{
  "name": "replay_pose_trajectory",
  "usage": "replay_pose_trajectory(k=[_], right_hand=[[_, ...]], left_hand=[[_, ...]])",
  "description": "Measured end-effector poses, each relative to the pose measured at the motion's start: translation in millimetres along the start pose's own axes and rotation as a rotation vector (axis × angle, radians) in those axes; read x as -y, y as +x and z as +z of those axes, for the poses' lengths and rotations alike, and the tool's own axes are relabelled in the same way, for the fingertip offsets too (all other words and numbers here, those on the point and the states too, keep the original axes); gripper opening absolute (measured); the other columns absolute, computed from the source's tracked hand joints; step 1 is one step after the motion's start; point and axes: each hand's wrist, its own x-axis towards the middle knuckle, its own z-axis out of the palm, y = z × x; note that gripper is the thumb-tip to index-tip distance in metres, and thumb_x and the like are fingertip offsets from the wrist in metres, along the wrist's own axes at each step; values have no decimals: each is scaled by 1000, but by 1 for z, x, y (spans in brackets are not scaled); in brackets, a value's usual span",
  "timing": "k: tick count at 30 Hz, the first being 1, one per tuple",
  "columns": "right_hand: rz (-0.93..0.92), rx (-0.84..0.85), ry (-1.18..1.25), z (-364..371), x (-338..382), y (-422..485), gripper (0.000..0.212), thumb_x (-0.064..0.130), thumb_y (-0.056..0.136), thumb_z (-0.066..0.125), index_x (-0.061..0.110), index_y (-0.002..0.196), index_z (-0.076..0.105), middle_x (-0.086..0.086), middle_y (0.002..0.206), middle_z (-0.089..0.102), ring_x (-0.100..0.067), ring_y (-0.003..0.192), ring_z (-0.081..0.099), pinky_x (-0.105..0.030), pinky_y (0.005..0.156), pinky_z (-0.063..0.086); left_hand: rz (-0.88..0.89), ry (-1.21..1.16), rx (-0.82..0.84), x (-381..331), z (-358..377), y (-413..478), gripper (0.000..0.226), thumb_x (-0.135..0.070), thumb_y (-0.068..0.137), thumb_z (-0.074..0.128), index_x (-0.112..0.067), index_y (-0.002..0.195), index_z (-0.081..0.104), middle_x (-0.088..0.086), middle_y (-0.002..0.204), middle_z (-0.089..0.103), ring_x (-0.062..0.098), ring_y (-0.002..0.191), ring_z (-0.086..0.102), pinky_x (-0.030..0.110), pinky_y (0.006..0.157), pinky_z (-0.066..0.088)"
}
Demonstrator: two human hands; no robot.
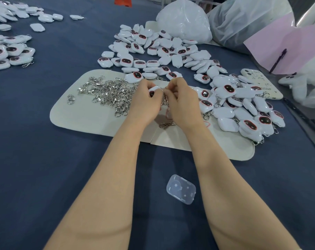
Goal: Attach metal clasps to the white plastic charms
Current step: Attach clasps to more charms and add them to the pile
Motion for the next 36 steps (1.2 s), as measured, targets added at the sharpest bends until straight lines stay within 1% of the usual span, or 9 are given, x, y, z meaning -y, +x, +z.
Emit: replay_pose_trajectory(k=[6,11,15,19,23,27,32,34,36], right_hand=[[-19,35,1,-2,1,0,9,6,93,52,14,89,49,7,64,51,-19,66,51,-33,67,43],[2,58,5,-3,0,1,10,9,94,52,15,88,47,8,63,51,-14,61,48,-28,63,40],[14,75,23,-4,0,0,10,9,94,51,14,87,47,9,61,51,-6,49,47,-16,50,39],[36,110,68,-6,1,0,10,7,95,50,12,87,46,8,60,50,-2,41,46,-9,43,35],[68,105,125,-7,2,0,9,8,95,51,11,88,47,6,62,51,-1,42,45,-9,43,36],[112,86,168,-8,2,0,8,7,95,51,10,88,47,4,65,52,1,41,46,-9,43,37],[119,66,137,-7,0,0,9,6,95,49,11,88,45,4,67,53,1,42,49,-10,45,38],[113,60,109,-6,0,1,10,6,95,48,12,88,45,5,66,53,2,44,49,-10,47,39],[130,69,108,-5,0,1,11,7,95,48,13,88,45,4,66,53,-3,48,51,-19,52,47]], left_hand=[[-30,0,-17,0,1,-1,15,-19,93,46,-27,81,42,-6,70,51,10,55,54,26,63,47],[-46,-35,-23,-1,1,-1,10,-19,93,46,-24,85,45,-4,73,48,12,60,52,16,52,46],[-54,-47,-32,-1,1,-2,2,-19,94,45,-19,93,47,-5,74,47,10,58,51,22,59,49],[-47,-36,-43,-1,0,-2,11,-18,93,46,-23,83,46,-5,73,47,10,53,50,24,60,49],[-35,-34,-36,-1,-1,-1,13,-18,93,47,-24,82,46,-5,73,49,11,53,52,29,62,49],[-24,-81,-38,0,1,-2,6,-16,92,49,-21,89,50,-3,81,52,4,53,54,16,50,48],[-27,-113,-18,1,1,-1,9,-18,93,51,-26,88,52,4,96,61,-1,46,58,24,58,53],[-21,-127,-9,1,1,-1,11,-18,94,50,-26,87,51,4,97,60,-2,47,58,20,54,52],[-17,-132,-11,1,1,-1,12,-18,95,50,-26,87,51,5,100,59,0,50,59,14,50,48]])
